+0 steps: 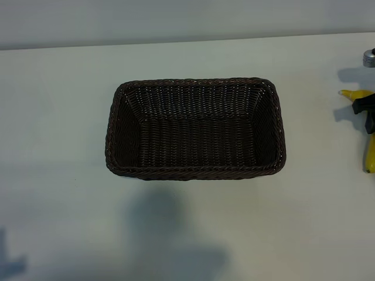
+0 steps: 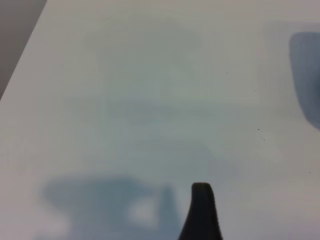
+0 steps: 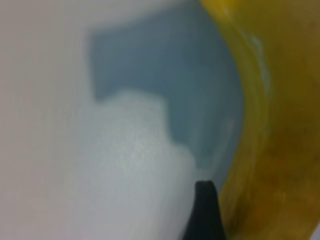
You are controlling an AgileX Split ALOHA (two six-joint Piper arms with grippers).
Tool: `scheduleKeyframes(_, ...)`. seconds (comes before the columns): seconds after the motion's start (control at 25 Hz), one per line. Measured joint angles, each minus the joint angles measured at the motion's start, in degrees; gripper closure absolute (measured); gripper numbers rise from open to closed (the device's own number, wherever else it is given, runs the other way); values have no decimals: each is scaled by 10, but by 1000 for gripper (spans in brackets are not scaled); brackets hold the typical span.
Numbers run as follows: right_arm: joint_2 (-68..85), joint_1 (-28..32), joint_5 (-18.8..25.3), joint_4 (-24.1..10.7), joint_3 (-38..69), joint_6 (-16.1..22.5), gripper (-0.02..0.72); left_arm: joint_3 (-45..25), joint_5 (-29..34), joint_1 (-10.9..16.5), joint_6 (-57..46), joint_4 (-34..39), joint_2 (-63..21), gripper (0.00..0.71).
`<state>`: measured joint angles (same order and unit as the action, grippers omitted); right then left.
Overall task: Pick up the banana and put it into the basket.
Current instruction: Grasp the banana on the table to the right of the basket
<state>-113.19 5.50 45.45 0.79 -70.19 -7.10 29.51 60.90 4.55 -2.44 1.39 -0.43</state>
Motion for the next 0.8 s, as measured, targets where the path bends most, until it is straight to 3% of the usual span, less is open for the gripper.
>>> scheduleKeyframes(0.64,-30,0,-8,9,0,0,143,0,0,0,1,0,0,113)
scheduleKeyframes(0.72,-31,0,-8,6,0,0,191,0,0,0,1,0,0,113)
scheduleKeyframes(0.8,-31,0,-9,4,0,0,293,0,0,0,1,0,0,113)
